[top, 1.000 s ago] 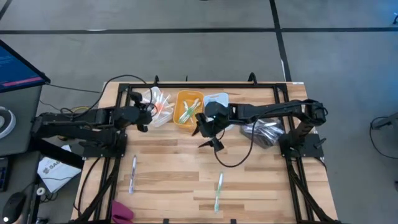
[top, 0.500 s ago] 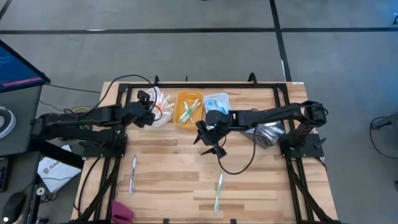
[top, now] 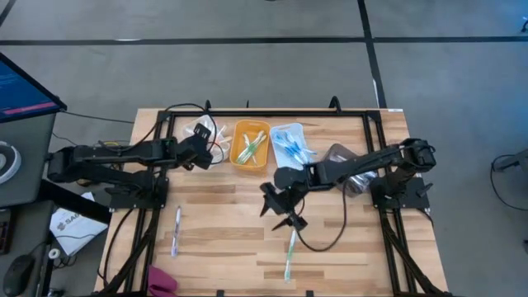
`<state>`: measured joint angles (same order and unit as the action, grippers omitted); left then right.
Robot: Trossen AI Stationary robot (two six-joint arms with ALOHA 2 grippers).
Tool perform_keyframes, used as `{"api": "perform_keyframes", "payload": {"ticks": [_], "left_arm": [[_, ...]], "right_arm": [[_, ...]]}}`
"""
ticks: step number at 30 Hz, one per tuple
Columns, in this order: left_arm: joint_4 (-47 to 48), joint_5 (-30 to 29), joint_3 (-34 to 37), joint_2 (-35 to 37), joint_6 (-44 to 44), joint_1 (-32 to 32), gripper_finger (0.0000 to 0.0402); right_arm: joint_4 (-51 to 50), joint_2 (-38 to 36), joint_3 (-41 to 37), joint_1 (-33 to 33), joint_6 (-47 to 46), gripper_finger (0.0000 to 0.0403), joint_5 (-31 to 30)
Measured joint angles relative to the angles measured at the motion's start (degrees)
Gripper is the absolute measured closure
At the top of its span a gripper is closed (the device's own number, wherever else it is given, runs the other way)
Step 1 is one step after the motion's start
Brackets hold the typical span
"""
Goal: Pick & Place Toothbrushes
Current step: Put the white orange toothbrush into the left white bin, then put the white green toothbrush into the yellow bin
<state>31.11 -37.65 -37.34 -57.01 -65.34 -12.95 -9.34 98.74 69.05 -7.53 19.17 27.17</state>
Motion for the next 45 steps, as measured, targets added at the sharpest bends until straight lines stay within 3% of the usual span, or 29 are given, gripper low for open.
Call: {"api": "perform_keyframes", "payload": {"ticks": [6,13,23,37,40,45], "left_arm": [[-0.02,0.35,0.0,-2.31,-1.97,-0.84,0.0379],[0.14,3.17,0.93,-3.98,0.88,-1.84,0.0377],[0.09,2.52,2.52,-3.91,-5.08,-3.77,0.0342],[0.4,5.82,2.55,-3.91,0.47,-3.85,0.0281],[0.51,4.34,2.56,-3.89,0.38,-3.85,0.0267],[0.58,-3.9,2.54,-2.09,-0.29,-3.2,0.0257]], "right_arm": [[5.89,-0.02,0.07,-1.78,5.59,0.0132,-0.02],[10.34,-0.02,0.1,1.93,7.8,0.0132,-0.06],[11.21,-0.02,0.1,8.11,7.51,0.0132,-0.05],[9.7,-0.02,0.1,8.3,4.74,0.0132,-0.02],[9.66,-0.02,0.1,8.29,3.74,0.0132,0.0],[7.91,-0.02,0.1,8.26,0.49,0.0132,0.0]]}}
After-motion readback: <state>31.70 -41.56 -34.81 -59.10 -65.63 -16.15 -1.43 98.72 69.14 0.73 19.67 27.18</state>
